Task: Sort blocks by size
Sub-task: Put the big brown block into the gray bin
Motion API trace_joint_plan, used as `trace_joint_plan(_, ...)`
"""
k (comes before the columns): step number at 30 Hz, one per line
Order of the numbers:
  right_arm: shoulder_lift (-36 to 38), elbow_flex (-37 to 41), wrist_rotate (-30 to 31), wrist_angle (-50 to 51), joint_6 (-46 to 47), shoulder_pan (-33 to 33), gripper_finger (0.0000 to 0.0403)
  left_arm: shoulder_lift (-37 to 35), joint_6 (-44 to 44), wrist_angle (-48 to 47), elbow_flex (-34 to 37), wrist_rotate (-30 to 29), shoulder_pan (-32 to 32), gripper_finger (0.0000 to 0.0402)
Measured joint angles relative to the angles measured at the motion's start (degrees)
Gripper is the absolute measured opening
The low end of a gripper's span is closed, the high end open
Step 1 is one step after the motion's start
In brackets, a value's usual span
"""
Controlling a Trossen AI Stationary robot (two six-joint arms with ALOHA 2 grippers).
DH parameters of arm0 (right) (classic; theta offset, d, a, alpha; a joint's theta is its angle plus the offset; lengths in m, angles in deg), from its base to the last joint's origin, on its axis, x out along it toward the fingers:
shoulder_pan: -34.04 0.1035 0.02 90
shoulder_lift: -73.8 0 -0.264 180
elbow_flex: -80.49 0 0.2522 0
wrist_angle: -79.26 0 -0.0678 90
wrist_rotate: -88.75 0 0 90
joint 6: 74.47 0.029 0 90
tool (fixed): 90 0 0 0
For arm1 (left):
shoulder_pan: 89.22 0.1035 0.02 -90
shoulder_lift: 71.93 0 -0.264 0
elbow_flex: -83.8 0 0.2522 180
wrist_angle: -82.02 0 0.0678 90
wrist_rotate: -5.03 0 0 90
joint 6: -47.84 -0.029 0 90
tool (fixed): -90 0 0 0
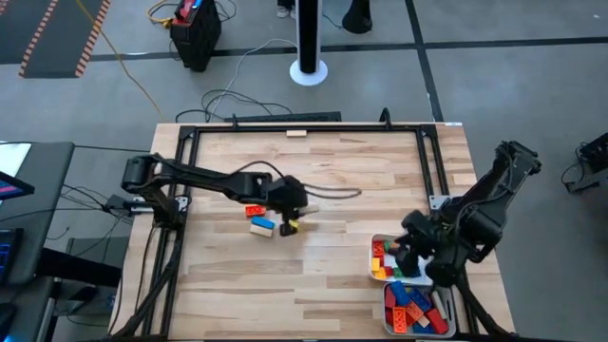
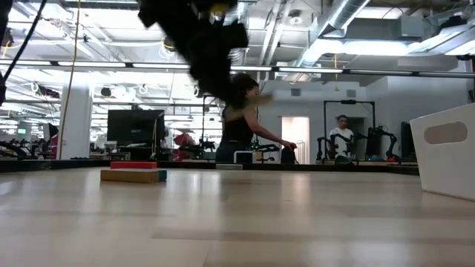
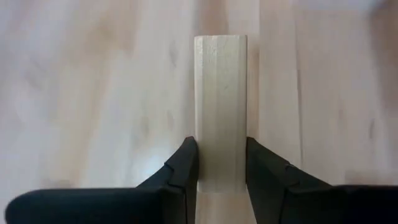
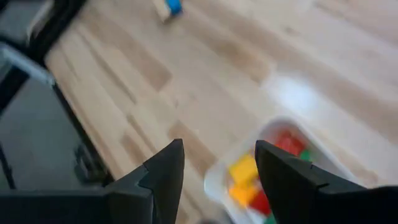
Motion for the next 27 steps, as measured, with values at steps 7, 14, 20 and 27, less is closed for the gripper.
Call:
trace_joint_plan(7,1.3,0.4,8.3,-11.2,-11.4,-7.6,0.0223,-2.3,4.1,8.0,-8.6,-1.4,-1.7,0.0091)
trace_joint_plan(14,1.4,0.4,12.4,-29.5,-38.8,-16.1,0.0228,-2.0,11.3,17.7,-11.9,1.4,-2.9,0.0091)
trace_joint_plan(20,2.4,0.4,9.5,-33.7,-47.0,-17.5,0.0256,-3.1,10.3,22.7,-11.9,3.7,-5.3,0.0091)
trace_joint_plan(27,1.5,0.3,9.4,-40.6,-54.2,-18.2,0.0276,-3.3,9.4,27.1,-11.9,5.3,-7.0,0.0091)
